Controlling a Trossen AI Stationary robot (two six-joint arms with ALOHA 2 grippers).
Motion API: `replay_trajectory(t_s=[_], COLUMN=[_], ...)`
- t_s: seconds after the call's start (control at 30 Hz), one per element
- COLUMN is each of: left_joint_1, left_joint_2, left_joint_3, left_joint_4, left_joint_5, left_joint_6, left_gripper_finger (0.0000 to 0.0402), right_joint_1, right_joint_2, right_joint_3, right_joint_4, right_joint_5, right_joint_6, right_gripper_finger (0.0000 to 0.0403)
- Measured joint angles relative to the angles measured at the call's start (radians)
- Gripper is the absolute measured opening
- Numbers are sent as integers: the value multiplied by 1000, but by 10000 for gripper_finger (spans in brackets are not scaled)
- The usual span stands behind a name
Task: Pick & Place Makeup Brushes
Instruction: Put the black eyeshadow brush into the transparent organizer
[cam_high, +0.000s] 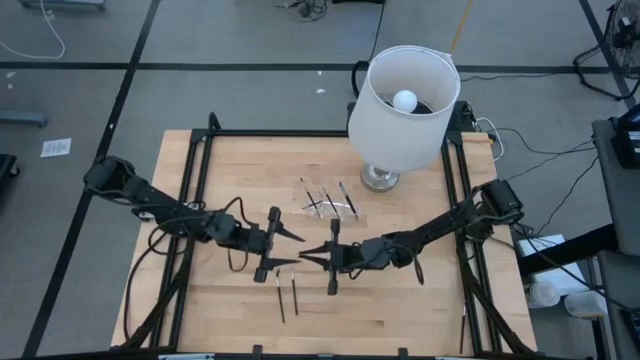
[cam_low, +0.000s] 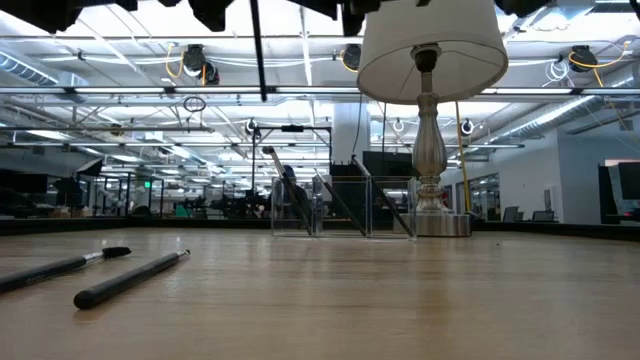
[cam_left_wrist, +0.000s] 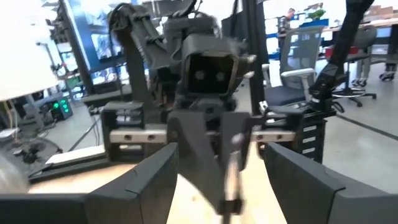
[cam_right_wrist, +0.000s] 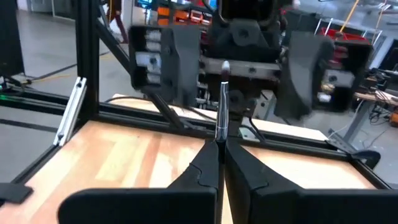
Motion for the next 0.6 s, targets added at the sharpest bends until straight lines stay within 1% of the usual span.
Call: replay_trajectory(t_s=[0.17,0.3,0.43,0.53,0.6], left_joint_1=[7,12,18,22,30], left_joint_2=[0,0,0,0,0], left_joint_3=[0,0,0,0,0], left_joint_4=[-8,-10,-12,-12,-14], left_joint_5=[-1,19,27,34,61], left_joint_6=[-12,-17,-23,-28,-32], left_gripper_finger=[235,208,154,104,70], right_joint_1=[0,0,0,0,-1], right_joint_2=[0,0,0,0,0], right_joint_3=[12,12,12,12,12], right_joint_4=[-8,-5,-5,-2,-2], right_joint_5=[-1,-1,-1,0,1], right_joint_6=[-4,-7,-7,-7,-7], right_gripper_finger=[0,0,0,0,0])
